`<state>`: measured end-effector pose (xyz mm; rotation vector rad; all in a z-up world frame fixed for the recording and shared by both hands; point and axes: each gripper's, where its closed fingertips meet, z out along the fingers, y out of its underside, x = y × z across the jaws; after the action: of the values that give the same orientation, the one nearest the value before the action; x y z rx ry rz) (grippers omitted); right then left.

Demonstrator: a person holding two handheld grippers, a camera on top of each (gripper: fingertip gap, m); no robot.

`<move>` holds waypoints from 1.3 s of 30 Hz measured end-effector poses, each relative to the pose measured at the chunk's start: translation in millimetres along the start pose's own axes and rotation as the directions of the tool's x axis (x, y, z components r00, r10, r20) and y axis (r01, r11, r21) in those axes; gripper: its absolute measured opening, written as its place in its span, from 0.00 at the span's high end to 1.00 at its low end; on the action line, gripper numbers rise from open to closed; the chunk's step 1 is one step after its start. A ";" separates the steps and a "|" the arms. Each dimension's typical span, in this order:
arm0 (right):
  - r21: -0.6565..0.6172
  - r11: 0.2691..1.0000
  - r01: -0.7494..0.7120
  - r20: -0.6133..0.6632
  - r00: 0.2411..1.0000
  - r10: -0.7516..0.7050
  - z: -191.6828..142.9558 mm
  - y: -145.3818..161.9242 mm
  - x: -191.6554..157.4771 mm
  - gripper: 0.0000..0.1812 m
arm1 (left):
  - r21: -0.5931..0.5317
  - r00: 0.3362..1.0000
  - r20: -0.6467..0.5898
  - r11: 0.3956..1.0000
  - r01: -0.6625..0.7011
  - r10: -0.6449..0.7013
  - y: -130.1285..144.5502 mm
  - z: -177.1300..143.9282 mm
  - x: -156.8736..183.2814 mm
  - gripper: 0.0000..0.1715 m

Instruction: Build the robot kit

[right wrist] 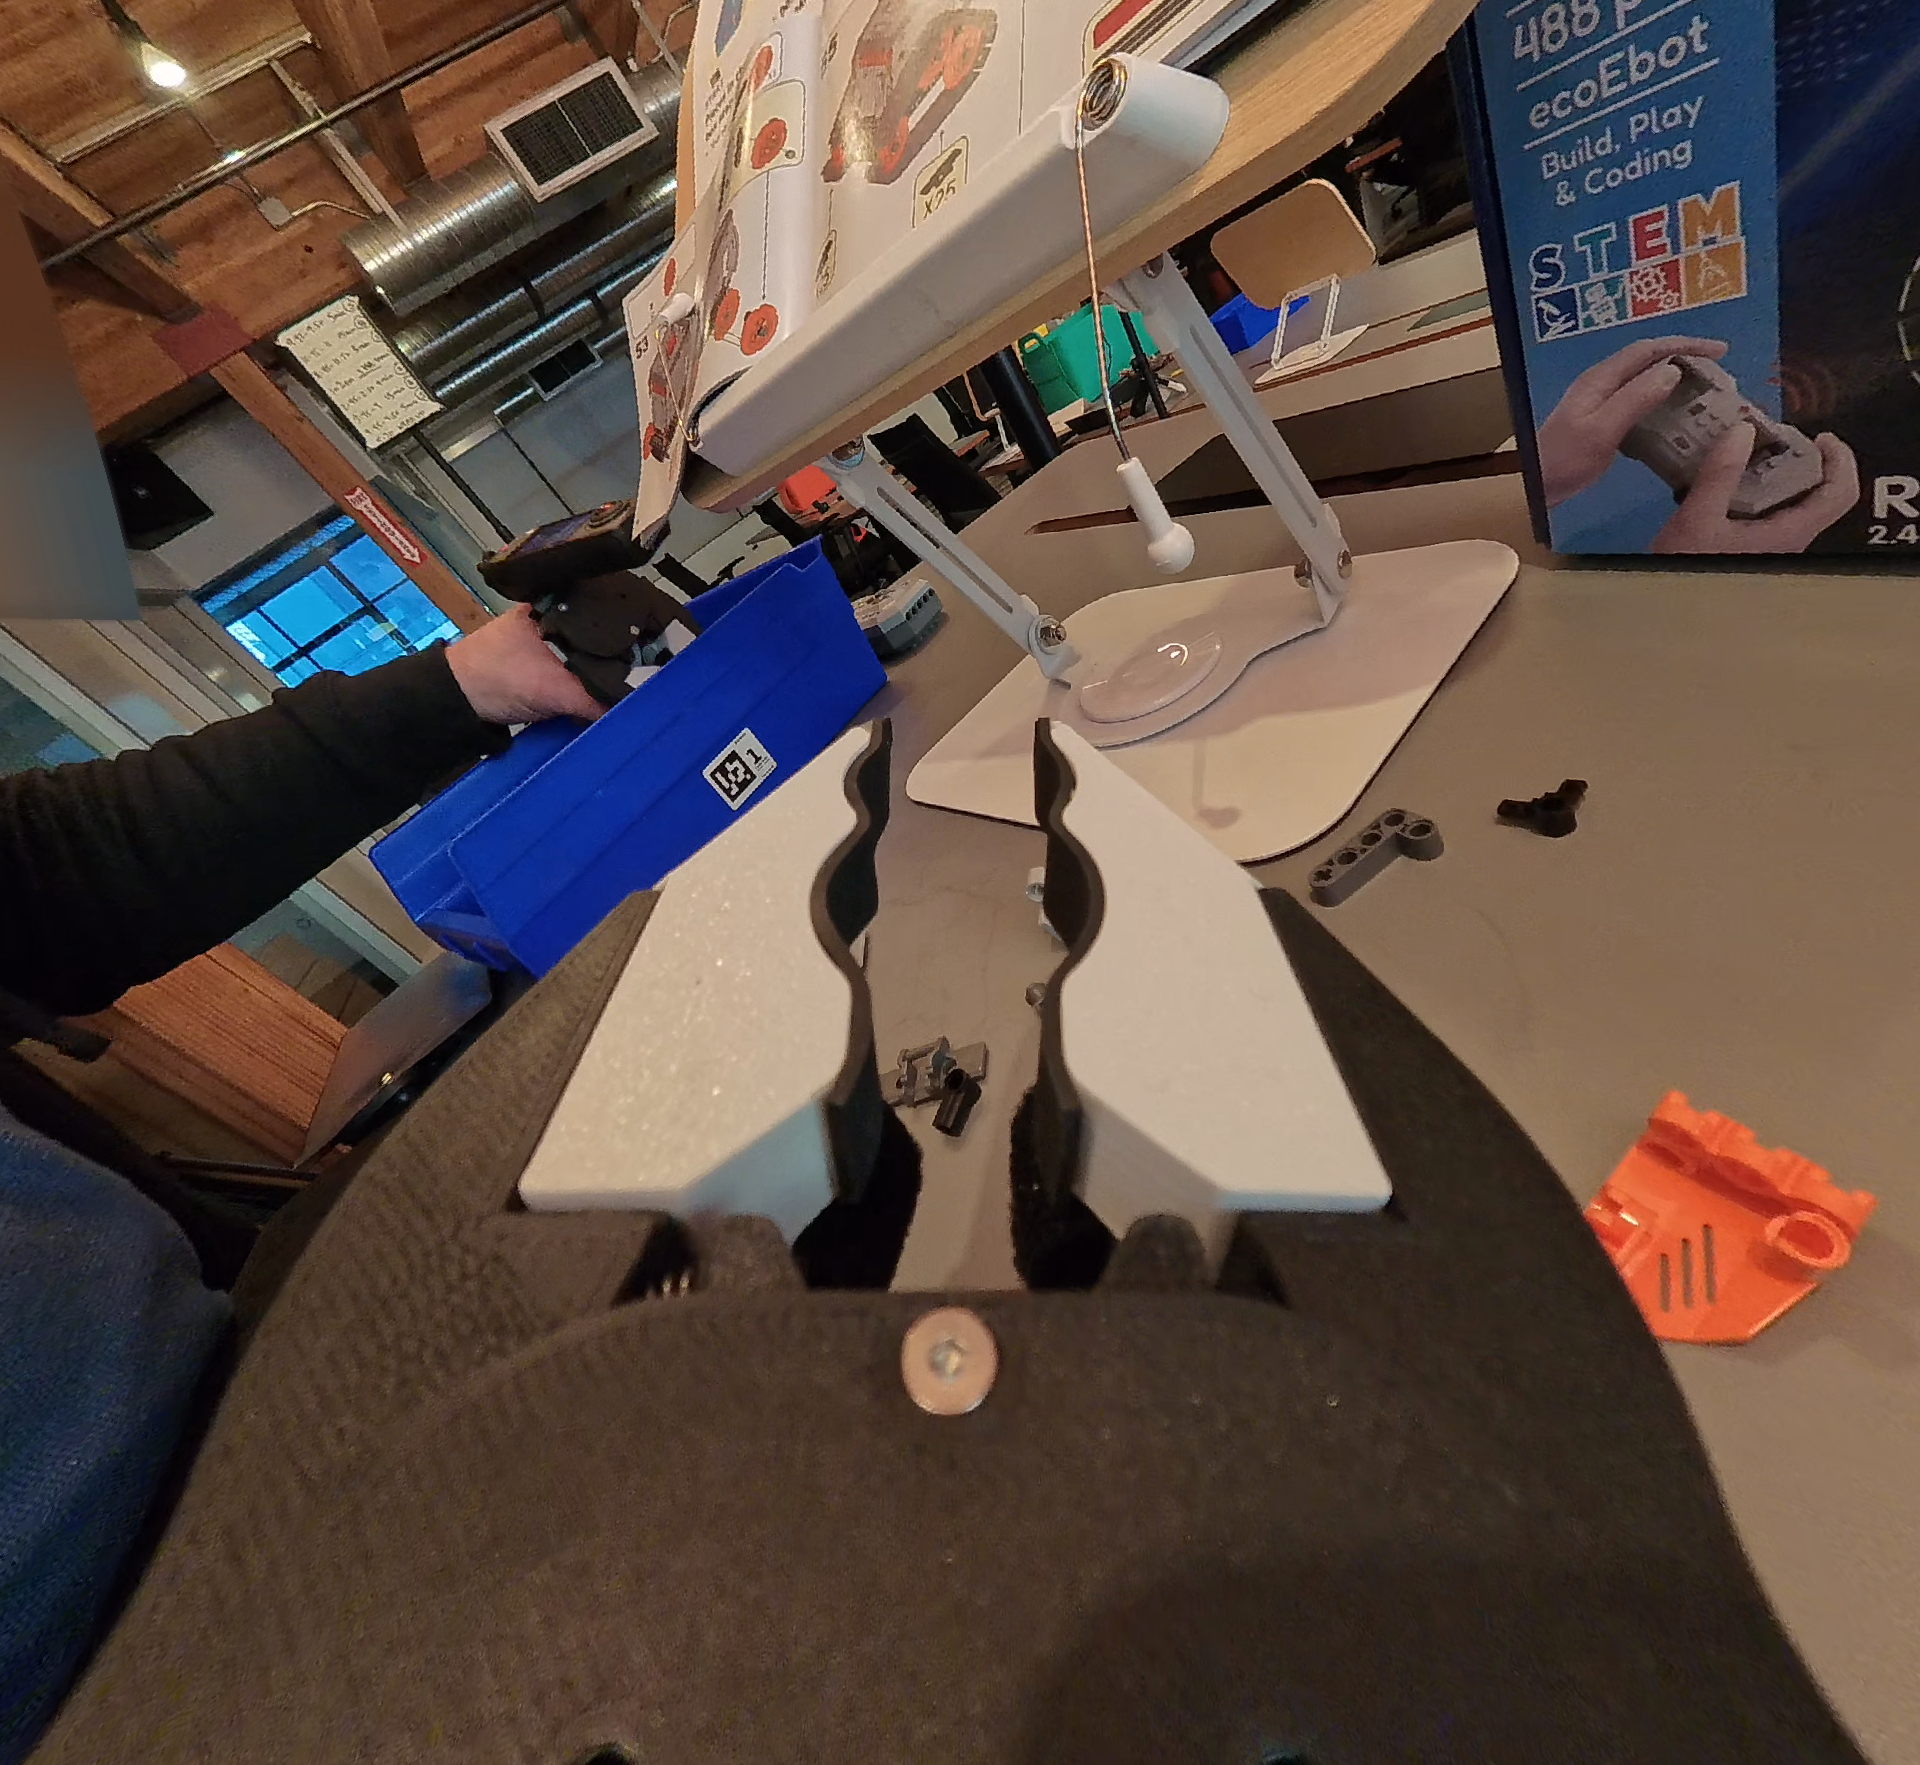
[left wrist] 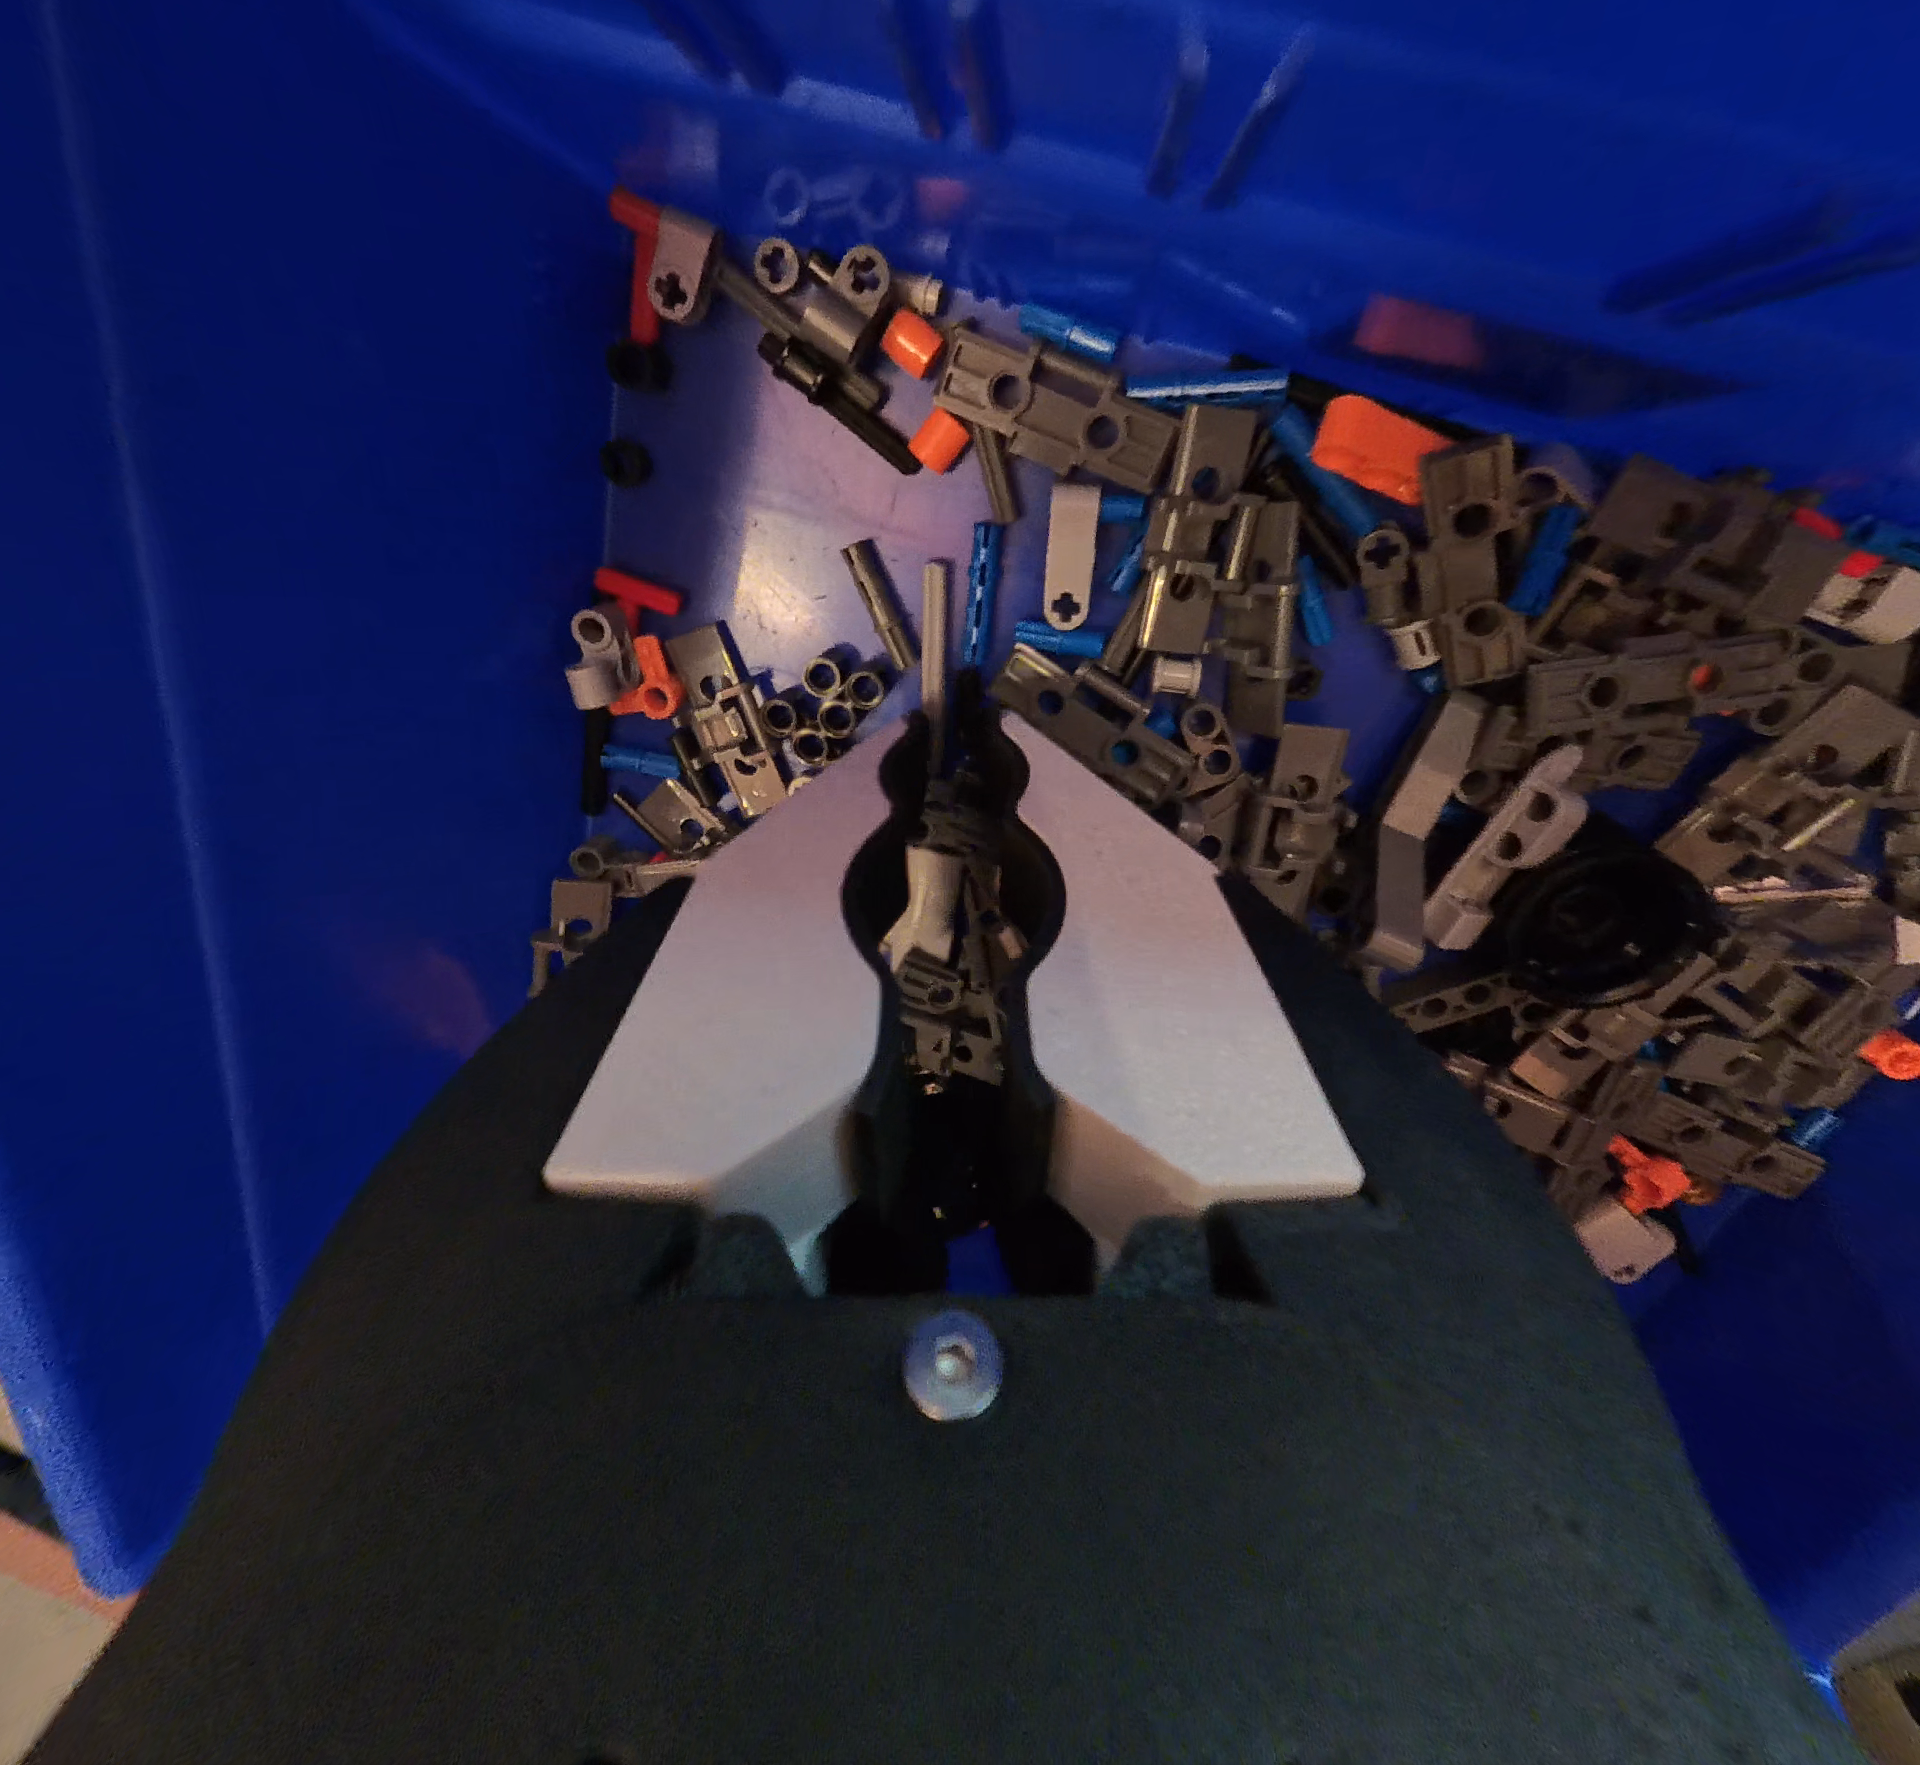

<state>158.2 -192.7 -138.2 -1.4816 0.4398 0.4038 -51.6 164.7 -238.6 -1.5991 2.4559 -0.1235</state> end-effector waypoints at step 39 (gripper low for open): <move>-0.034 0.999 -0.008 -0.031 0.999 0.006 3.5 4.6 4.6 0.87 | 0.445 0.894 -0.232 0.859 -0.253 0.383 -182.7 -66.0 323.3 0.98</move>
<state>159.9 -189.0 -144.3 -1.5216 0.4648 0.3960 -28.9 -207.5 -182.3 -1.0390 2.6537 -0.8337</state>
